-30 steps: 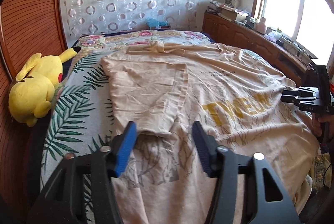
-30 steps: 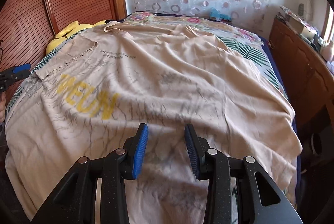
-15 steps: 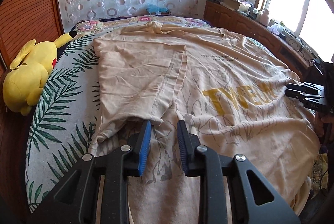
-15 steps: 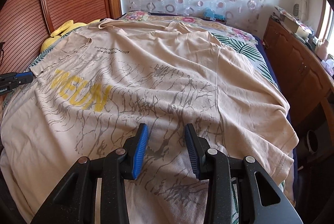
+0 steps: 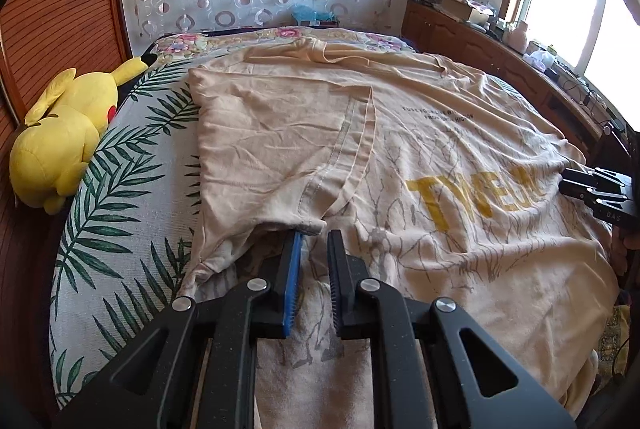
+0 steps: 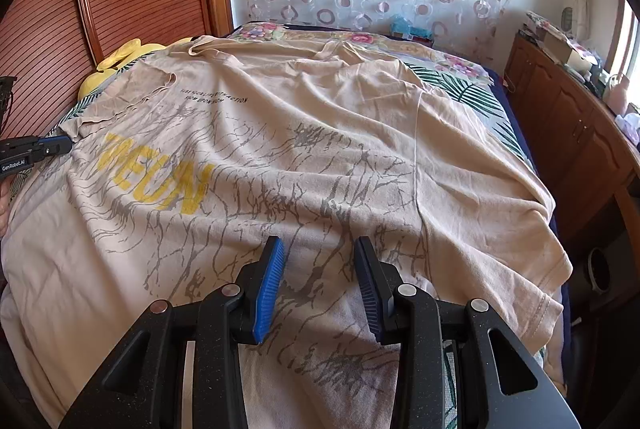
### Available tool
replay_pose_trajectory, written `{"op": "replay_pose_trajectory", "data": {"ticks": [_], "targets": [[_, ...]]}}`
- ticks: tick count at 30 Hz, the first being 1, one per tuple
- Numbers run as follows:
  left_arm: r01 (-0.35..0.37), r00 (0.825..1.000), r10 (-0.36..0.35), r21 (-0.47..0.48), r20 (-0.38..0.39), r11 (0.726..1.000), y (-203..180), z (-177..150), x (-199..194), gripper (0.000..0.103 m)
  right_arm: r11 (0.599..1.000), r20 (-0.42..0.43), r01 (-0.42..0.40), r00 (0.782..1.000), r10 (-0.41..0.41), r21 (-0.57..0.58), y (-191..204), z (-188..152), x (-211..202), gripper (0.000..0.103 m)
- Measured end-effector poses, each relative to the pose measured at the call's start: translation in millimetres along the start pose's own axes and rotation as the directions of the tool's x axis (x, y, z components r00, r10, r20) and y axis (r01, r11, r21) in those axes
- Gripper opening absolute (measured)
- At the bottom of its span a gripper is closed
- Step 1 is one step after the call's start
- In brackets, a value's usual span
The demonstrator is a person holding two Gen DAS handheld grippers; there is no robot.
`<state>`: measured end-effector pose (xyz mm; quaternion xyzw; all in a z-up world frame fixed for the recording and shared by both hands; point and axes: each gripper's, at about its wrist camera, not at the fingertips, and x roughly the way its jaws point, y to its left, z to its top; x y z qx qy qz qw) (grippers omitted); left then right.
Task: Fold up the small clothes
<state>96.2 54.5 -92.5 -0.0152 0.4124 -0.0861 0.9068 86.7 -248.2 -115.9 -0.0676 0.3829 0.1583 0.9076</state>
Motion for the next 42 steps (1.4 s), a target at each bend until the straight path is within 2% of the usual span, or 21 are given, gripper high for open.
{"op": "replay_pose_trajectory", "data": {"ticks": [3,10,13,14,18,21,24,26,31,32,33,37,42], "targets": [[-0.013,1.0,0.012,0.037,0.013,0.999,-6.0,0.5,-2.8,0.0,1.0,0.0,0.0,1.0,0.0,0.0,0.7,-0.9,-0.2,0.038],[0.047,0.995,-0.052,0.065,0.08,0.997,-20.5,5.1,-39.1,0.0,1.0,-0.001,0.002,1.0,-0.002,-0.003,-0.2,-0.3,0.2,0.038],[0.025,0.993,-0.034,0.078,0.115,0.997,-22.3,9.6,-49.6,0.0,1.0,-0.001,0.002,1.0,-0.002,-0.004,-0.9,-0.2,1.0,0.038],[0.011,0.993,-0.02,0.082,0.114,0.997,-21.3,11.6,-48.8,0.002,1.0,-0.001,0.002,1.0,-0.002,-0.004,-0.7,-0.3,0.9,0.038],[0.015,0.997,-0.021,0.086,0.074,0.996,-14.4,17.5,-34.4,0.027,1.0,-0.001,0.001,1.0,-0.001,-0.004,-0.8,-0.4,1.0,0.038],[0.001,1.0,-0.005,0.14,0.024,0.99,-17.2,17.1,-15.7,0.029,1.0,-0.001,0.002,1.0,-0.002,-0.004,-0.9,-0.4,1.2,0.038],[-0.016,0.999,0.021,0.139,-0.033,0.99,-11.4,16.6,2.5,0.031,1.0,-0.002,0.002,1.0,-0.002,-0.004,-0.9,-0.4,1.2,0.038],[-0.027,0.997,0.036,0.132,-0.067,0.991,-6.2,14.1,13.4,0.031,1.0,-0.002,0.002,1.0,-0.002,-0.004,-0.9,-0.4,1.2,0.038],[-0.022,0.999,0.028,0.16,-0.038,0.987,-7.4,8.2,11.2,0.03,1.0,-0.002,0.002,1.0,-0.002,-0.004,-0.8,-0.4,1.2,0.038],[-0.027,0.999,0.033,0.16,-0.035,0.987,-6.8,8.4,10.9,0.014,1.0,-0.002,0.002,1.0,-0.002,-0.004,-0.6,-0.4,1.3,0.038],[-0.034,0.999,0.038,0.15,-0.03,0.988,-4.9,9.3,8.8,0.009,1.0,-0.002,0.002,1.0,-0.002,-0.004,-0.6,-0.5,1.3,0.038],[0.012,1.0,-0.014,0.113,0.021,0.994,-4.1,14.9,-11.9,0.009,1.0,-0.002,0.003,1.0,-0.003,-0.004,-1.1,-0.4,1.4,0.038],[0.054,0.997,-0.06,0.117,0.047,0.992,-15.5,16.5,-29.0,0.039,1.0,-0.002,0.002,1.0,-0.002,-0.005,-1.3,-0.7,1.7,0.039]]}}
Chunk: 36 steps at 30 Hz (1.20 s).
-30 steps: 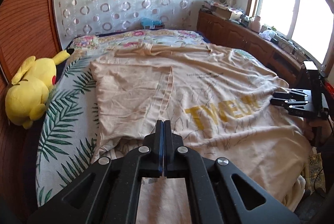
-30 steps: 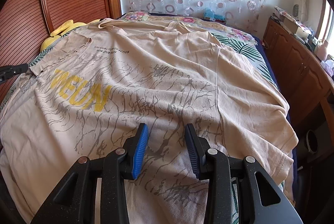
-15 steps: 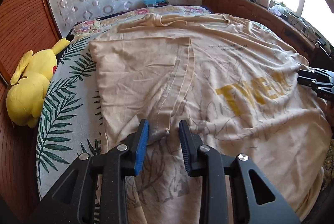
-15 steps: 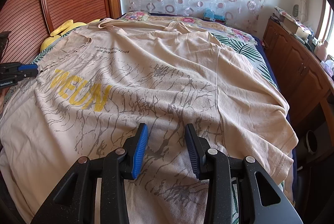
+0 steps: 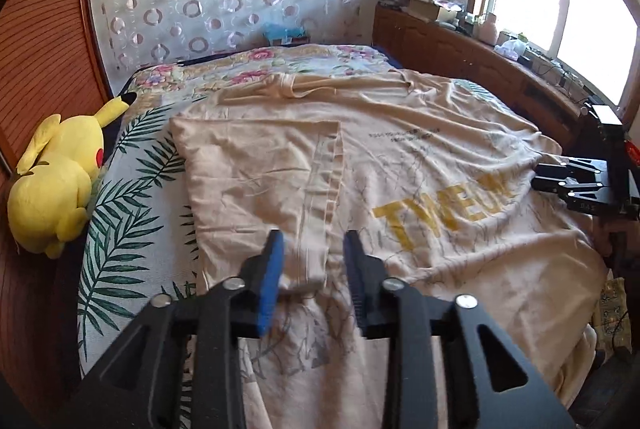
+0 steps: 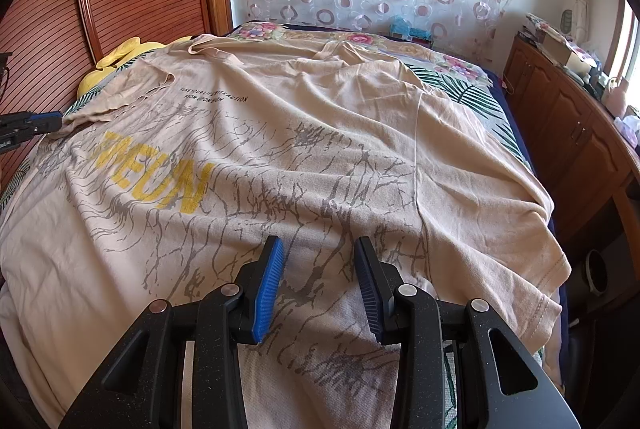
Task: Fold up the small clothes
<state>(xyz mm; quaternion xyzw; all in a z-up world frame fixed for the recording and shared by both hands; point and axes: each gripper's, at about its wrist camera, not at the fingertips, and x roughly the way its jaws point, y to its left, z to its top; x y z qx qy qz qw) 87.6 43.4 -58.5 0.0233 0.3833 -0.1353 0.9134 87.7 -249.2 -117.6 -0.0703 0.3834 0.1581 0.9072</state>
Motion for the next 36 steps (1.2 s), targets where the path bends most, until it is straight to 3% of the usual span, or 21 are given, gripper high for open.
{"op": "replay_pose_trajectory", "data": {"ticks": [4,6,8,10,11,13,18,20,22,24,33,34,36], "targets": [[0.006,1.0,-0.006,0.004,0.009,1.0,-4.8,-0.4,3.2,0.05,1.0,0.0,0.0,1.0,0.0,0.0,-0.2,0.0,0.1,0.039],[0.005,1.0,-0.005,-0.004,-0.01,1.0,-3.5,-0.2,11.0,0.071,1.0,0.0,-0.004,1.0,0.004,0.004,-0.9,0.0,0.1,0.039],[0.021,0.999,-0.021,-0.017,-0.032,1.0,-1.7,-0.4,20.4,0.079,1.0,0.001,-0.011,1.0,0.011,0.015,-4.0,0.4,-0.3,0.039],[0.022,0.998,-0.023,-0.009,-0.064,1.0,-3.0,-3.3,29.7,0.079,0.998,0.01,-0.042,0.999,0.041,0.047,-11.9,0.7,-2.6,0.04],[0.012,0.997,-0.012,-0.006,-0.077,1.0,-3.6,-4.3,33.3,0.079,0.997,0.014,-0.05,0.999,0.049,0.065,-16.8,0.3,-3.9,0.049],[-0.004,0.996,0.003,-0.005,-0.089,1.0,-3.9,-6.9,37.1,0.079,0.995,0.039,-0.024,0.999,0.021,0.093,-31.6,-0.4,-11.4,0.056],[-0.013,0.994,0.012,-0.012,-0.105,1.0,-3.8,-10.4,44.3,0.079,0.984,0.064,0.06,0.995,-0.072,0.169,-84.2,-2.7,-28.4,0.058],[-0.025,0.994,0.024,-0.006,-0.102,1.0,-4.7,-10.9,45.7,0.079,0.973,0.056,0.133,0.988,-0.146,0.19,-107.8,-5.0,-30.9,0.059],[-0.032,0.994,0.032,0.002,-0.105,0.999,-6.2,-10.6,46.5,0.081,0.961,0.04,0.147,0.986,-0.161,0.234,-130.2,-9.0,-29.2,0.058],[-0.029,0.993,0.03,0.017,-0.113,0.999,-8.8,-10.9,47.9,0.086,0.951,0.023,0.143,0.988,-0.155,0.275,-149.2,-13.9,-25.4,0.058],[-0.049,0.991,0.054,0.039,-0.119,0.998,-13.0,-10.2,48.9,0.088,0.936,-0.041,0.092,0.996,-0.083,0.338,-178.6,-20.4,-0.1,0.058],[-0.049,0.991,0.053,0.039,-0.119,0.998,-13.0,-10.2,49.0,0.089,0.939,-0.039,0.09,0.996,-0.082,0.333,-177.3,-20.5,0.3,0.057],[-0.044,0.991,0.049,0.045,-0.127,0.998,-13.7,-10.6,50.3,0.098,0.947,-0.027,0.072,0.997,-0.067,0.314,-176.0,-19.2,0.6,0.043]]}}
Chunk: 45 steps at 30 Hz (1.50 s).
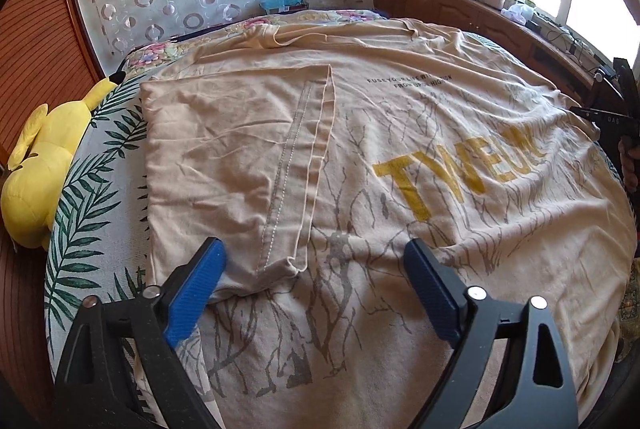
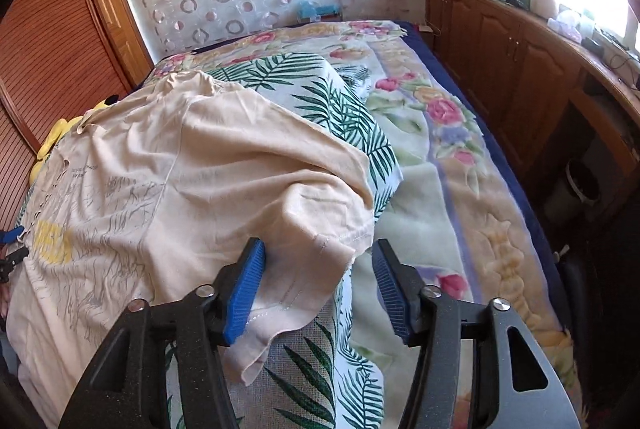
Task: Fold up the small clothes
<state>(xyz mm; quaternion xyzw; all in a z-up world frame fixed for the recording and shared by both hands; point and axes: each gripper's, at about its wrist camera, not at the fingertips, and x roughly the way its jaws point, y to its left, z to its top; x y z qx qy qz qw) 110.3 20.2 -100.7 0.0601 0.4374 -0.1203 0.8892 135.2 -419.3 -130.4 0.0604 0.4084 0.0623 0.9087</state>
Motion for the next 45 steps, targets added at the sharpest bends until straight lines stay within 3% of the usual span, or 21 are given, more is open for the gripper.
{"op": "replay_pose_trajectory", "data": {"ticks": [2,4,10,16,21,24,25,29,35,39,45], "targets": [[-0.002,1.0,0.002,0.008,-0.014,1.0,-1.4,0.0,2.9,0.103,0.999,0.011,0.036,0.999,-0.035,-0.039,6.6,-0.3,-3.8,0.019],[-0.001,1.0,0.001,0.007,-0.013,1.0,-2.1,-0.4,3.0,0.103,0.995,0.025,0.052,0.998,-0.05,-0.083,13.4,0.6,-6.0,0.009],[-0.001,1.0,0.001,0.007,-0.012,1.0,-1.9,-0.3,2.8,0.103,0.984,0.093,0.027,0.996,-0.011,-0.178,51.1,5.8,-25.0,0.005],[-0.001,1.0,0.001,0.007,-0.012,1.0,-1.8,-0.2,2.7,0.103,0.951,0.137,-0.071,0.984,0.117,-0.301,116.1,5.5,-42.7,0.005],[-0.001,1.0,0.001,0.007,-0.012,1.0,-1.9,-0.3,2.7,0.103,0.918,0.055,-0.162,0.979,0.195,-0.361,160.4,-11.7,-20.1,0.005],[-0.001,1.0,0.001,0.007,-0.013,1.0,-1.8,-0.2,2.8,0.103,0.911,0.006,-0.173,0.982,0.189,-0.374,173.4,-23.3,-3.3,0.018],[-0.001,1.0,0.001,0.007,-0.013,1.0,-1.8,-0.3,2.7,0.103,0.91,-0.002,-0.181,0.981,0.194,-0.374,174.7,-26.0,-0.8,0.027],[0.0,1.0,0.0,0.007,-0.013,1.0,-1.8,-0.3,2.8,0.103,0.916,-0.003,-0.193,0.979,0.205,-0.353,169.8,-26.8,-4.2,0.047],[0.0,1.0,0.0,0.007,-0.013,1.0,-1.4,-0.2,2.7,0.103,0.939,0.1,-0.114,0.983,0.153,-0.323,139.9,-25.8,-47.2,0.047],[0.0,1.0,0.0,0.007,-0.013,1.0,-1.6,-0.3,2.8,0.103,0.962,0.098,-0.065,0.991,0.094,-0.266,116.9,-23.6,-39.0,0.047],[0.0,1.0,0.0,0.007,-0.013,1.0,-1.5,-0.3,2.7,0.103,0.966,0.03,-0.142,0.988,0.152,-0.218,115.9,-18.7,-8.1,0.043]]}}
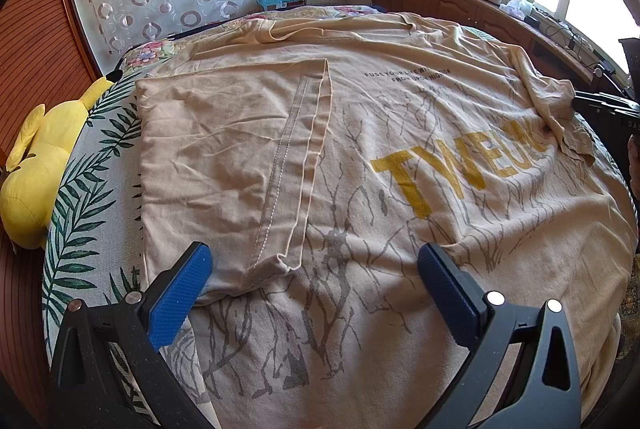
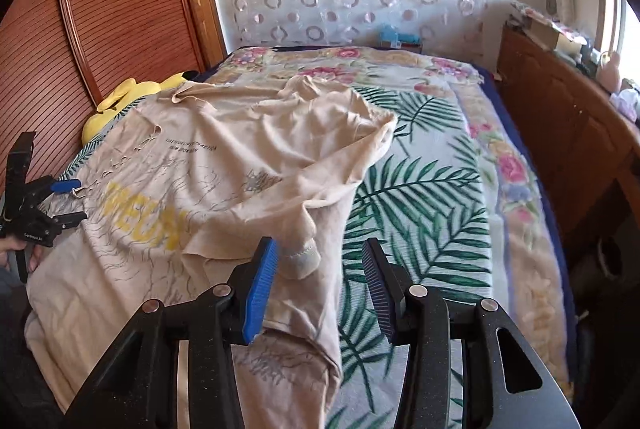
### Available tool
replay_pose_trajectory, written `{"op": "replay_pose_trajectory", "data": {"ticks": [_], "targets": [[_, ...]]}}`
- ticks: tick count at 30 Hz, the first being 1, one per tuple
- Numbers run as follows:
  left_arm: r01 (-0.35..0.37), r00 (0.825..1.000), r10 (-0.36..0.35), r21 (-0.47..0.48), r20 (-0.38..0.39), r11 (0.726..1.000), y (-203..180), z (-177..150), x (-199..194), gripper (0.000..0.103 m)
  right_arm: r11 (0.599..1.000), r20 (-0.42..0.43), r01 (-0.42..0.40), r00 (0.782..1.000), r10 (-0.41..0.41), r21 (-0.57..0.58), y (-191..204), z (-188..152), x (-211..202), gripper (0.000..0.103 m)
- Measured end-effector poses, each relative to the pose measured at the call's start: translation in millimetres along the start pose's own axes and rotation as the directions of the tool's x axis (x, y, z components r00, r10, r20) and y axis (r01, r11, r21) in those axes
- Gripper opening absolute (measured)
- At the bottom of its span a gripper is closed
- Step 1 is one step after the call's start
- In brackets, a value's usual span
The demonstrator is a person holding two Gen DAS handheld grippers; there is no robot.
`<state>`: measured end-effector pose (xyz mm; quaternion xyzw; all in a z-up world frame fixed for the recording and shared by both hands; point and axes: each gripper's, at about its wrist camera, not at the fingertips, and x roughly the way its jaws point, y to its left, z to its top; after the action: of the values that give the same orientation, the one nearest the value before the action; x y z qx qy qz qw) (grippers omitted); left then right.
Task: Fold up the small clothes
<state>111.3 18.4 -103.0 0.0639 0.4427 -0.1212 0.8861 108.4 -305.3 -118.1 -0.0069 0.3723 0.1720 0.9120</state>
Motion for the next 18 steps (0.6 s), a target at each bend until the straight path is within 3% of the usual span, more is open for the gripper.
{"op": "replay_pose_trajectory", "data": {"ticks": [3,4,11,16,18], "targets": [[0.0,1.0,0.0,0.0,0.0,1.0,-0.1,-0.1,0.0,0.103,0.999,-0.021,-0.024,1.0,0.023,-0.033,10.4,6.8,10.3,0.006],[0.0,1.0,0.0,0.0,0.0,1.0,0.0,0.0,0.0,0.103,0.998,-0.02,-0.025,1.0,0.024,-0.052,13.0,10.4,10.0,0.002],[0.0,1.0,0.0,0.0,0.0,1.0,-0.1,-0.1,0.0,0.103,0.982,0.035,-0.066,0.997,0.074,-0.177,46.3,61.3,11.3,0.002],[0.0,1.0,0.0,0.0,0.0,1.0,-0.1,-0.1,-0.1,0.103,0.978,0.014,-0.078,0.997,0.082,-0.196,64.5,87.4,43.3,0.002],[0.0,1.0,0.0,0.0,0.0,1.0,-0.2,-0.1,0.0,0.103,0.978,0.0,-0.098,0.995,0.1,-0.182,67.5,92.6,57.5,0.007]]}}
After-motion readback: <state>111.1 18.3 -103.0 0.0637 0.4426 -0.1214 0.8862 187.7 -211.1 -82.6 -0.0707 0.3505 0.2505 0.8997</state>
